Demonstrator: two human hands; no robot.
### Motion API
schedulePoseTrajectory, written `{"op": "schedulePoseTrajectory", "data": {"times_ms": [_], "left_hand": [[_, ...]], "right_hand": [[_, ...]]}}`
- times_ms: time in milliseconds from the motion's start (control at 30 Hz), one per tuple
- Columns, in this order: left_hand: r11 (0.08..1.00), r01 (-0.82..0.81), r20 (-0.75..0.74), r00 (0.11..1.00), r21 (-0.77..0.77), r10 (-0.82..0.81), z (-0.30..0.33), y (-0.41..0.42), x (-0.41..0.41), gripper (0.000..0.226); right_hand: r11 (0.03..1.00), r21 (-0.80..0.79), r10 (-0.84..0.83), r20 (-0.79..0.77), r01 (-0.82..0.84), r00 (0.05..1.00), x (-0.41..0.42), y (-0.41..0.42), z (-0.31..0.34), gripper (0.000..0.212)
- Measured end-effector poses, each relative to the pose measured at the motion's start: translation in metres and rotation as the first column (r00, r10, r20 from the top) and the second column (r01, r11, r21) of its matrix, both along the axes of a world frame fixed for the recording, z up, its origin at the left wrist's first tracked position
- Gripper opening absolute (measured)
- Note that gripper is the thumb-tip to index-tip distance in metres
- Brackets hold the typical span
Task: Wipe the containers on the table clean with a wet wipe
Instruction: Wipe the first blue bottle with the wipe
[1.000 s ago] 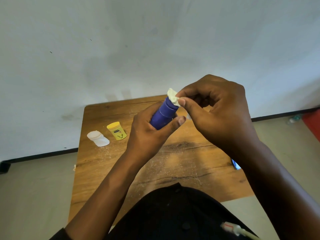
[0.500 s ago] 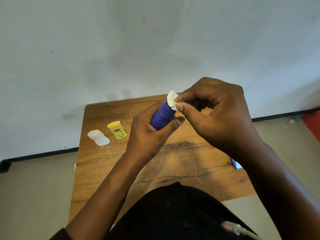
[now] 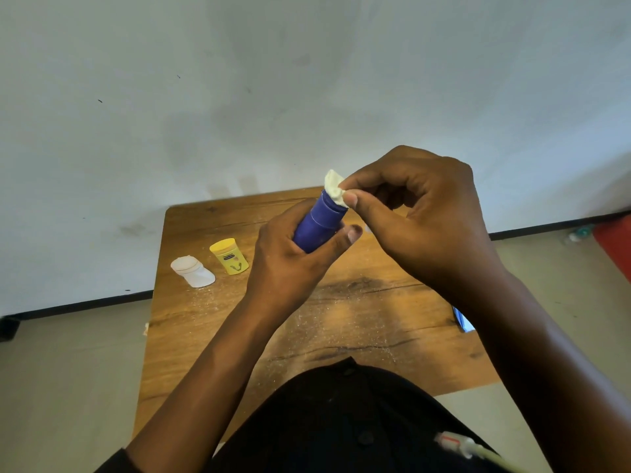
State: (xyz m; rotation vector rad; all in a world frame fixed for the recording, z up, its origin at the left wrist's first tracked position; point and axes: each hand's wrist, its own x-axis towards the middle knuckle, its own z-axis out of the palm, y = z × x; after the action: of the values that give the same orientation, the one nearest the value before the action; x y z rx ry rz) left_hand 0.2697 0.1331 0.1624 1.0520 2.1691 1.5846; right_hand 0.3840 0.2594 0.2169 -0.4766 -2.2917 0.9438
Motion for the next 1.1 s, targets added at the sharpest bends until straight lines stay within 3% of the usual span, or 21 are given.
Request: {"op": "schedulePoseTrajectory", "data": {"times_ms": [167,300,400,500,567,667,733,833,1000,1100], "left_hand": [[1.000,-0.007,-0.010,1.000,0.003,0.007,0.000,-0.004,-0.005,0.022],[0.998,0.001,-0.056,0.998,-0.057,-0.005,0.002,-0.004,-0.006,0.022],[0.990,0.021,-0.160,0.986,-0.137,-0.043,0.004,-0.004,-0.004,0.035],[0.982,0.006,-0.300,0.952,-0.190,-0.064,0.007,-0.006,-0.007,0.062],[0.970,-0.016,-0.398,0.913,-0.244,-0.085,0.006,-0.006,-0.014,0.051],[0.946,-0.015,-0.520,0.838,-0.323,-0.164,0.005,-0.005,-0.021,0.016],[0.933,-0.027,-0.551,0.813,-0.358,-0.188,0.008,-0.004,-0.023,0.021],[0.929,-0.002,-0.528,0.823,-0.370,-0.209,0.008,-0.003,-0.025,0.021],[0.932,0.021,-0.488,0.847,-0.361,-0.208,0.005,-0.003,-0.024,0.035],[0.942,0.028,-0.479,0.856,-0.335,-0.196,0.006,-0.004,-0.026,0.014]], "right_hand": [[0.998,-0.047,0.052,0.024,-0.051,0.998,0.008,0.003,0.002,0.011],[0.993,-0.109,0.017,-0.178,-0.037,0.984,0.009,-0.002,0.009,0.009],[0.995,-0.098,-0.035,-0.145,0.021,0.989,0.003,-0.007,0.003,0.011],[0.999,-0.028,0.015,-0.052,-0.017,0.999,0.003,-0.011,-0.005,0.015],[0.992,0.118,0.047,-0.008,-0.045,0.999,0.005,-0.010,-0.005,0.015],[0.929,0.335,0.119,0.136,-0.158,0.984,0.002,-0.010,-0.004,0.016],[0.874,0.414,0.186,0.197,-0.254,0.963,-0.001,-0.013,-0.007,0.016],[0.868,0.405,0.206,0.231,-0.287,0.951,-0.002,-0.011,-0.008,0.016],[0.972,0.213,0.055,0.186,-0.095,0.981,-0.005,-0.004,-0.005,0.017],[0.942,0.298,0.109,0.171,-0.157,0.979,-0.004,-0.010,-0.005,0.013]]}}
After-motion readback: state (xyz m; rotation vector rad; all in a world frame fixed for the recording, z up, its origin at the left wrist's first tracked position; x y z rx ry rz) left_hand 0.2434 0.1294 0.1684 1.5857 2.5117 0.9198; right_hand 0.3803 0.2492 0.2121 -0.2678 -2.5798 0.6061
